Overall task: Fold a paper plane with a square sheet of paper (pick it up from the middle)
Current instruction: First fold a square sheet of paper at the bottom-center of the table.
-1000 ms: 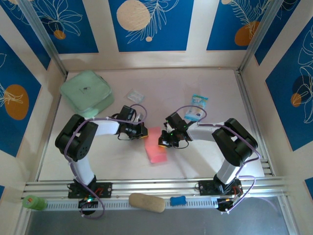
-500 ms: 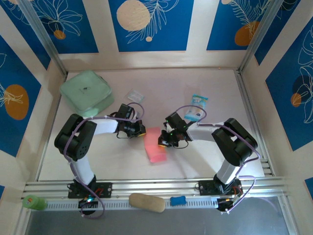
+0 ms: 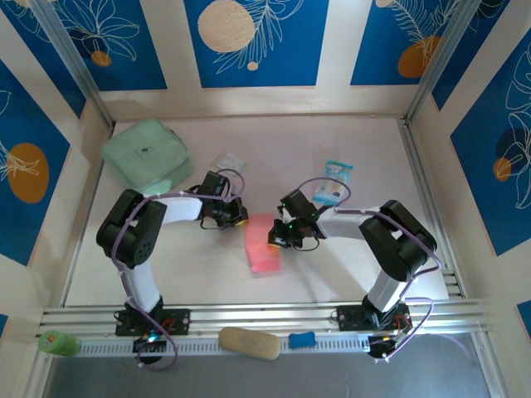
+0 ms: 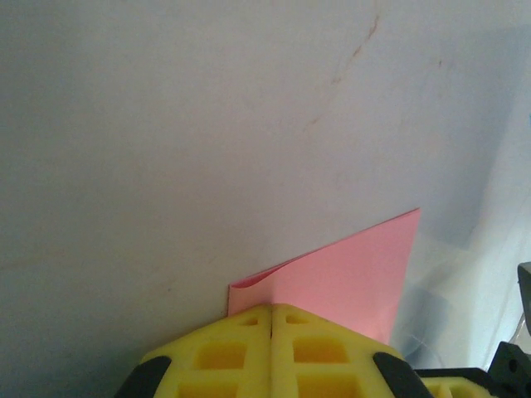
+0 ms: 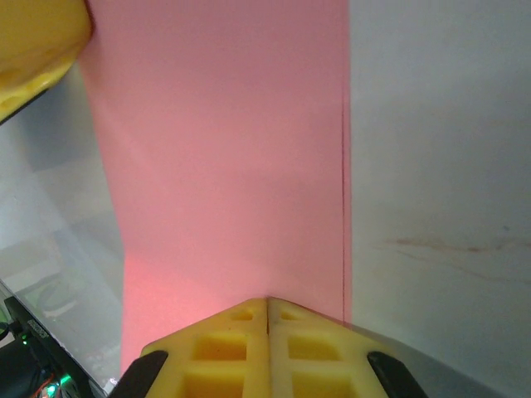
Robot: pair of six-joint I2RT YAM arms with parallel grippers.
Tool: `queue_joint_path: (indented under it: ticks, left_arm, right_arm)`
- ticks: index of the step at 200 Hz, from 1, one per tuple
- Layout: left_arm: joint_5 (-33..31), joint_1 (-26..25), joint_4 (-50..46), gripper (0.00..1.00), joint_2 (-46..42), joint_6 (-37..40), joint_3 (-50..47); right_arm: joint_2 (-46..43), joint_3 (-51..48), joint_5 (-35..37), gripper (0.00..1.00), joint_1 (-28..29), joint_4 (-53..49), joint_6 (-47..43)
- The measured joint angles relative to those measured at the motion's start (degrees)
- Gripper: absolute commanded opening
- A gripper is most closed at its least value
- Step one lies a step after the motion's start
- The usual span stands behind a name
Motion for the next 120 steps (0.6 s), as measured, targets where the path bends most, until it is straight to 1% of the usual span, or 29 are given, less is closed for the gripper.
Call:
queue_joint_path:
  ticks: [120]
  left_arm:
    - [-2.9, 0.6, -2.6, 0.0, 0.8, -2.0, 2.6]
  right_arm:
    - [0.0, -0.2, 0.2, 0.0, 0.0, 0.4, 0.0]
